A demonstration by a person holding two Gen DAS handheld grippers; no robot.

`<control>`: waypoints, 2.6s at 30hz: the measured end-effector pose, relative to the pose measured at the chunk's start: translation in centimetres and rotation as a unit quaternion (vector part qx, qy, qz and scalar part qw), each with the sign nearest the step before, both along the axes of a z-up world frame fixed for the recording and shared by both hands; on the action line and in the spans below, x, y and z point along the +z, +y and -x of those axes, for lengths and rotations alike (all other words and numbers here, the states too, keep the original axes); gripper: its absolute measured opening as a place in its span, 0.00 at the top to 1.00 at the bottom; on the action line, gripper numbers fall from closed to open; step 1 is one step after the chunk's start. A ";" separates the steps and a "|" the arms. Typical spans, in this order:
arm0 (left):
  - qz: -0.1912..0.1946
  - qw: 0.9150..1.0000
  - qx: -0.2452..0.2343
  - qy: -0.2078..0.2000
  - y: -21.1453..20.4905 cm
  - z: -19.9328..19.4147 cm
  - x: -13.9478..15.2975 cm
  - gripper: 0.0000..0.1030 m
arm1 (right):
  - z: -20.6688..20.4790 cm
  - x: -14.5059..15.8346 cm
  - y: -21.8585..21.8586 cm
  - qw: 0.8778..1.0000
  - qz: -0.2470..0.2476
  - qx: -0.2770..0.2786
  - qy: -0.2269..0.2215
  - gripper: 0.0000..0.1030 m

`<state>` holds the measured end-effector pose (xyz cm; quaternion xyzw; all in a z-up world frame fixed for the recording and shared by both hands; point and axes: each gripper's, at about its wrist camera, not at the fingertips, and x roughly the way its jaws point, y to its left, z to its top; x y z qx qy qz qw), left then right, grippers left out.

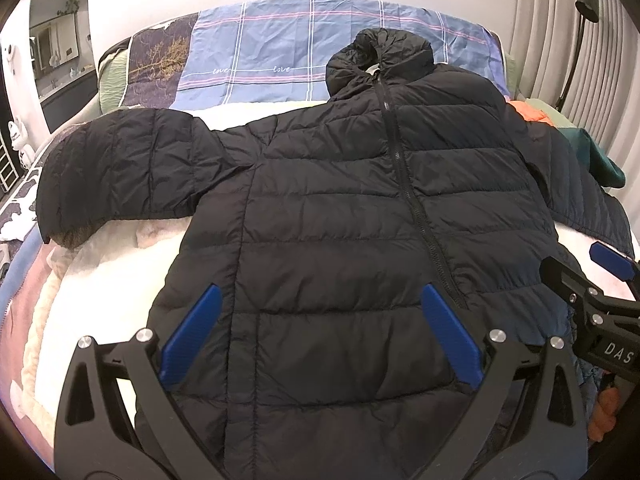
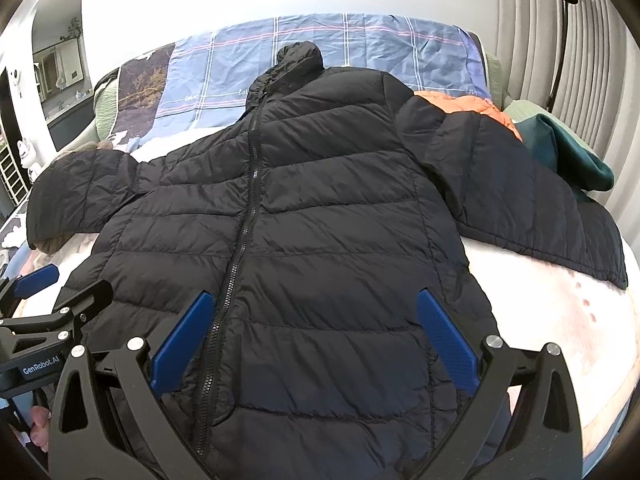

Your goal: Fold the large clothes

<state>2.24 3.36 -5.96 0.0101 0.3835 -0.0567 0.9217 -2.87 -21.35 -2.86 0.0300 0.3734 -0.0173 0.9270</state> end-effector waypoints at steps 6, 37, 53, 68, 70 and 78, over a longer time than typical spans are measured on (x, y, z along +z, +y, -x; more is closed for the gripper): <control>0.079 0.997 0.014 0.002 3.0 -1.0 0.1 0.47 | -0.1 0.1 -0.2 1.000 0.004 0.000 -0.001 0.01; 0.366 0.863 0.343 -0.062 37.1 -10.0 -6.0 0.74 | -2.9 0.3 -3.2 0.999 0.028 0.000 0.020 0.01; 0.281 0.891 0.357 -0.027 34.5 -7.2 -4.7 0.48 | -35.9 10.8 -5.9 0.989 -0.139 0.042 0.034 0.02; 0.236 0.968 0.065 -0.048 17.0 -23.6 4.2 0.38 | -42.3 7.9 -4.1 0.955 -0.257 0.147 -0.015 0.95; 0.265 0.961 0.066 -0.047 16.2 -25.9 3.6 0.38 | -38.2 10.0 -3.9 0.938 -0.243 0.243 -0.045 0.96; 0.326 0.942 0.073 -0.028 13.7 -28.7 1.6 0.37 | -19.8 10.6 -4.2 0.912 -0.049 0.395 -0.097 0.91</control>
